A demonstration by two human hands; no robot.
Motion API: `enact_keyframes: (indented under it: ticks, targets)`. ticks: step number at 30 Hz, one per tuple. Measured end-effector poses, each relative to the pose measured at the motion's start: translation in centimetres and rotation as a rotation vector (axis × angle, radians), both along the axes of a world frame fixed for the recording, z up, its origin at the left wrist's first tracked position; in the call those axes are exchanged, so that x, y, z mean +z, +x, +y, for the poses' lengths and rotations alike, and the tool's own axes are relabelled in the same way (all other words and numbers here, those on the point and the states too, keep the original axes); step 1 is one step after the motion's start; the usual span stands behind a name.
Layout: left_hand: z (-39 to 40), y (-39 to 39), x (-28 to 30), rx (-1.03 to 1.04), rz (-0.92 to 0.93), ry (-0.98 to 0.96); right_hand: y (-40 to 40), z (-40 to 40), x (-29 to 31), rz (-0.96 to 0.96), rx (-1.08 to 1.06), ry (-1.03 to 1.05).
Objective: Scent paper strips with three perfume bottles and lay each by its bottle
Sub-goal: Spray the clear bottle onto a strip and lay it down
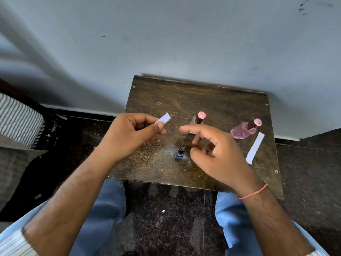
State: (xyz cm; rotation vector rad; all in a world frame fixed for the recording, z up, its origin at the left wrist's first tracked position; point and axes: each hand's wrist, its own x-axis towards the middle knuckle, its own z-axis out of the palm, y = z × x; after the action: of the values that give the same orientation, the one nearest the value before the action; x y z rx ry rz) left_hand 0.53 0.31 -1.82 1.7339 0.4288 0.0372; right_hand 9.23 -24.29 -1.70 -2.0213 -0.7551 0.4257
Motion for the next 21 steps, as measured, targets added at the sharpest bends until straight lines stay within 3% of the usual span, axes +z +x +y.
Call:
enact_keyframes:
  ticks: [4, 10, 12, 17, 21]
  targets:
    - [-0.1, 0.3, -0.2, 0.106, 0.002, -0.067, 0.1, -0.3, -0.8, -0.046, 0.137, -0.267]
    - [-0.6, 1.0, 0.0, 0.170, 0.035, -0.203, -0.6, 0.4, -2.3, -0.027, 0.072, -0.215]
    - [-0.8, 1.1, 0.0, 0.167, 0.066, -0.208, -0.5, 0.2, -2.5, 0.168, 0.001, -0.106]
    - [-1.5, 1.3, 0.0, 0.123, 0.051, -0.149, -0.3, 0.2, -1.1, 0.878, -0.068, 0.343]
    - [-1.7, 1.4, -0.1, 0.094, 0.028, -0.123, -0.4, 0.4, -0.2, 1.150, -0.007, 0.547]
